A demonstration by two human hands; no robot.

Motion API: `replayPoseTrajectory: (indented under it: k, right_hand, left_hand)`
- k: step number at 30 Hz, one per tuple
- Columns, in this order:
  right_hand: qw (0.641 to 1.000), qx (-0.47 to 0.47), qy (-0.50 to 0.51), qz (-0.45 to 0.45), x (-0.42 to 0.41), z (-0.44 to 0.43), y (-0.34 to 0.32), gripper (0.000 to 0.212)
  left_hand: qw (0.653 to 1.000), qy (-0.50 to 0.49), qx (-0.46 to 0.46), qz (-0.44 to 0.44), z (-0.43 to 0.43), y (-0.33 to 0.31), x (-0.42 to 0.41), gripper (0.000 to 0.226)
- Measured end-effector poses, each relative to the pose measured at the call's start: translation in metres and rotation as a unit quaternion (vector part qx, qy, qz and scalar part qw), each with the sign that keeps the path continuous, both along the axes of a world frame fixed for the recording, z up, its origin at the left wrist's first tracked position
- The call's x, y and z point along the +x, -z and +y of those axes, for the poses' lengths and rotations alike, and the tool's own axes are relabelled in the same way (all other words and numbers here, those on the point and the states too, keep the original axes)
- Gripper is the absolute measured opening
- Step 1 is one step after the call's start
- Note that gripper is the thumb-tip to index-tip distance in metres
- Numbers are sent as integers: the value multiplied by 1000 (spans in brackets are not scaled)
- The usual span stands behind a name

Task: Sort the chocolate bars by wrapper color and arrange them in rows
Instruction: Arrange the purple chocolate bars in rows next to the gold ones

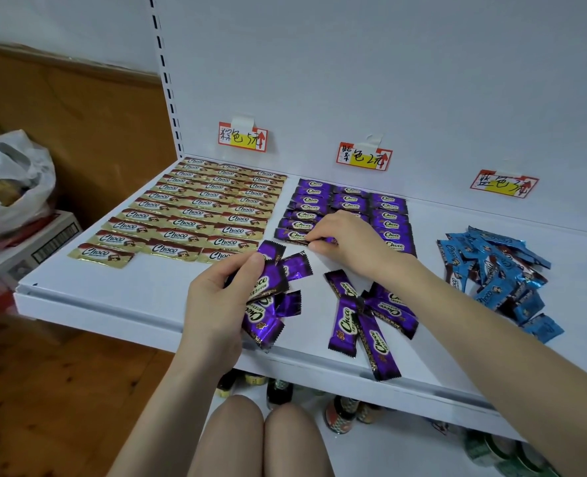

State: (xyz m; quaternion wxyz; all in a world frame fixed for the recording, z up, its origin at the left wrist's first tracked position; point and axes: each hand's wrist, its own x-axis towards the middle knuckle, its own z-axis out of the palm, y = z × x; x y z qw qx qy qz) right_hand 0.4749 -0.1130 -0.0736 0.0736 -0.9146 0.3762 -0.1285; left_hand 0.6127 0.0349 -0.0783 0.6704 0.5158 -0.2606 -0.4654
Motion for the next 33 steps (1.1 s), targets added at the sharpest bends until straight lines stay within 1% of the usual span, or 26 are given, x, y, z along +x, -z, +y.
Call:
replayPoseTrajectory:
  k: [2, 6, 9, 15, 25, 28, 31, 33]
  right_hand:
    - [1000, -6, -4, -2, 0, -1, 2, 22]
    - [999, -33, -19, -36, 4, -4, 3, 21]
    - [998, -41, -35, -40, 10, -5, 4, 21]
    - [998, -8, -49, -43, 14, -13, 11, 18]
    - [998, -9, -48, -38, 13, -14, 11, 19]
    - [998, -7, -53, -38, 15, -14, 11, 25]
    - [998, 1, -47, -35, 15, -14, 11, 25]
    - [998, 0, -48, -39, 14, -13, 11, 34]
  left_hand:
    - [1000, 0, 2, 0, 0, 1, 1, 4]
    - [1000, 0, -4, 2, 0, 1, 1, 5]
    - [1000, -1, -9, 5, 1, 1, 1, 7]
    - [1000, -1, -10, 9, 0, 0, 0, 7]
    - [1000, -2, -7, 7, 0, 2, 1, 6]
    - [1000, -2, -8, 7, 0, 2, 1, 6]
    - [1000, -2, -8, 6, 0, 3, 1, 6]
    - [1000, -2, -10, 5, 0, 3, 1, 6]
